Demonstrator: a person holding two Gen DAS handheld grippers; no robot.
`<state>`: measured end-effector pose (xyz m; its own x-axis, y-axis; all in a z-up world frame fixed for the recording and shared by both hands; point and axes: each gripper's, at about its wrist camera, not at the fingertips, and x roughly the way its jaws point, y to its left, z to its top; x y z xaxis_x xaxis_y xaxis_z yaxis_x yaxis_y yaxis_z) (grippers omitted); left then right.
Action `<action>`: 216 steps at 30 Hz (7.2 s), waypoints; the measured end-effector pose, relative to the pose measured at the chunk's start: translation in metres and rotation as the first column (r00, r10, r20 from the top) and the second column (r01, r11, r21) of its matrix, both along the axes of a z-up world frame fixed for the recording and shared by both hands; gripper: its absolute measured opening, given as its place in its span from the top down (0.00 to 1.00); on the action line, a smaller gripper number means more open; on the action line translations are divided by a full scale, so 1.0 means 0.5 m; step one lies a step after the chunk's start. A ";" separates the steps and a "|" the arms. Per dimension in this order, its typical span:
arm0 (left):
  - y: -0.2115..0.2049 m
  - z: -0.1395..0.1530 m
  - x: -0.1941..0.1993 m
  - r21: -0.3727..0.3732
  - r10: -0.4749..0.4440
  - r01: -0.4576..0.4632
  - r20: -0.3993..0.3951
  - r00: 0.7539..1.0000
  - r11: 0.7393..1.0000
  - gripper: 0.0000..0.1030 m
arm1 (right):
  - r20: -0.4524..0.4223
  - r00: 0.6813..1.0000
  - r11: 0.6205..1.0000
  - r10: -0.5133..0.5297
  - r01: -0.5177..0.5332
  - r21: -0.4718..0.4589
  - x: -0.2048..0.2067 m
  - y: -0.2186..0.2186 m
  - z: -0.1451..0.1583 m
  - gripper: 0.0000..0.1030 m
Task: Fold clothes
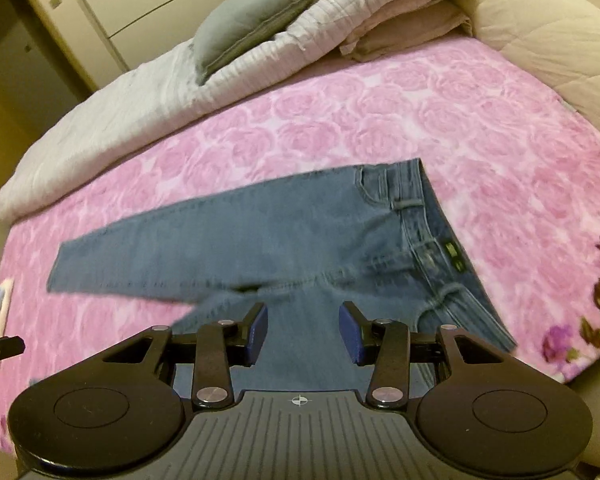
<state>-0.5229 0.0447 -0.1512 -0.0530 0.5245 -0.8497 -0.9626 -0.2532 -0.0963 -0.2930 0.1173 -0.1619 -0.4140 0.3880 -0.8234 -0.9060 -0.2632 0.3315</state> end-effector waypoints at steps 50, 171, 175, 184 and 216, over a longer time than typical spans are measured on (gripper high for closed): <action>0.723 -0.509 -0.264 -0.337 -0.640 0.599 -0.013 0.768 0.726 0.50 | 0.194 0.530 0.563 0.825 -0.797 -0.216 -0.162 0.732 -0.496 0.56; -0.176 -0.419 0.310 0.042 0.634 -0.674 0.299 0.713 0.738 0.97 | -0.162 0.872 0.879 -0.462 0.426 -0.214 0.615 0.106 -0.355 0.89; -0.203 -0.398 0.327 0.077 0.619 -0.665 0.299 0.726 0.743 0.97 | -0.175 0.879 0.891 -0.443 0.411 -0.194 0.620 0.107 -0.347 0.89; -0.175 -0.469 0.343 -0.024 0.644 -0.652 0.194 0.740 0.757 0.94 | -0.011 0.898 0.878 -0.440 0.428 -0.213 0.599 0.110 -0.398 0.83; -0.114 -0.334 0.153 -0.141 0.252 -0.248 0.010 0.968 0.958 0.77 | 0.018 0.999 0.938 -0.051 0.054 -0.343 -0.066 -0.043 -0.351 0.63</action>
